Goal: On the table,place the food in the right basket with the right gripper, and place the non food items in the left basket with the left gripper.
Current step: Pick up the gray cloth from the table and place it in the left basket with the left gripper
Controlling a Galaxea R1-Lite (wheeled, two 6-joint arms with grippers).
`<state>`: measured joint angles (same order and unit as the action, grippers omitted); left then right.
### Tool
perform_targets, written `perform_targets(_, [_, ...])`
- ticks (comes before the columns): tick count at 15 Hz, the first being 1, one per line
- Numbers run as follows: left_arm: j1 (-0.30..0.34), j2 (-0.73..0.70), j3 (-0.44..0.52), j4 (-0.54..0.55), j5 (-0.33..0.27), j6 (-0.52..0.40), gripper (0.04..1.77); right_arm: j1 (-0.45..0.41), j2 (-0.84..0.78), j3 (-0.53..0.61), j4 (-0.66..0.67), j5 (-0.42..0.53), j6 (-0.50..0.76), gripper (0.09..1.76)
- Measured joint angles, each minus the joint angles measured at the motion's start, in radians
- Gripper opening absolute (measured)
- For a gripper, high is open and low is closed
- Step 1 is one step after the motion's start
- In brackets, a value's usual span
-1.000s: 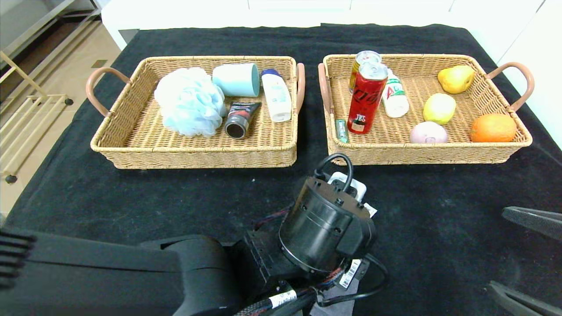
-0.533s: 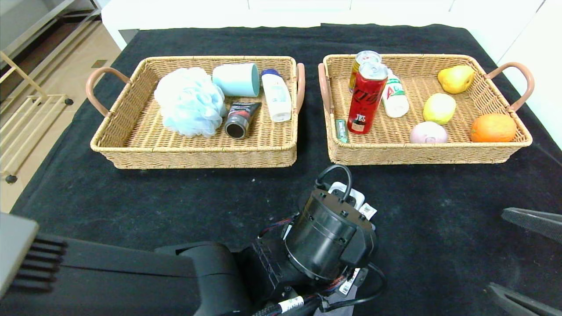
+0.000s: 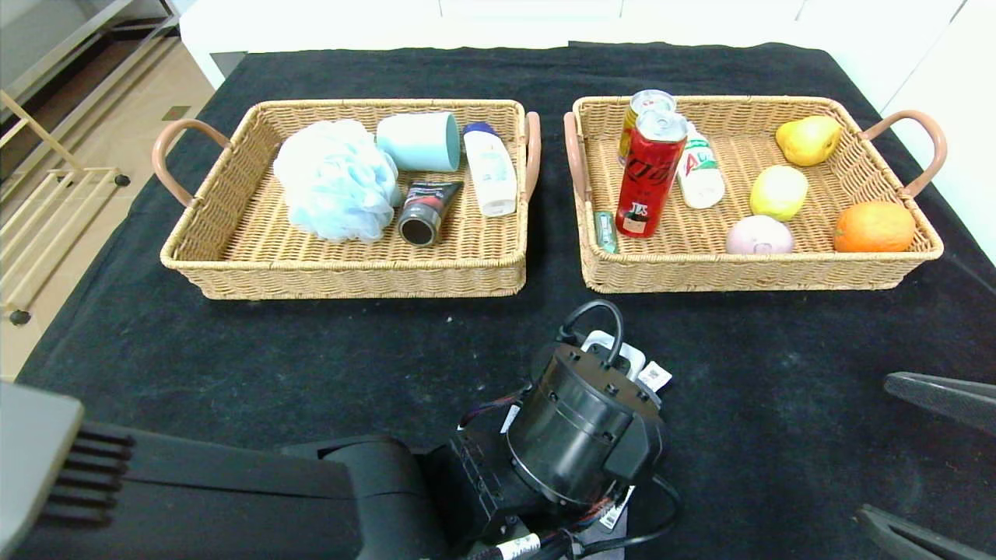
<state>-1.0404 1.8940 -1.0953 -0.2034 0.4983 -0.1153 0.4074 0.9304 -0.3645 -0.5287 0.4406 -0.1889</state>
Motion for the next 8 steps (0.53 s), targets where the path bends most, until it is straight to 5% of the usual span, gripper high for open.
perform_targets(2, [0.000,0.002,0.000,0.000,0.000,0.000,0.71,0.000,0.000,0.001,0.000,0.000,0.000,1.71])
perform_targets(3, [-0.001,0.003,0.000,-0.001,-0.001,0.000,0.27,0.000,0.001,0.003,0.000,0.000,0.000,1.71])
perform_targets(8, [0.000,0.010,-0.001,-0.001,-0.002,0.000,0.22,0.002,0.003,0.004,0.000,0.001,0.000,1.71])
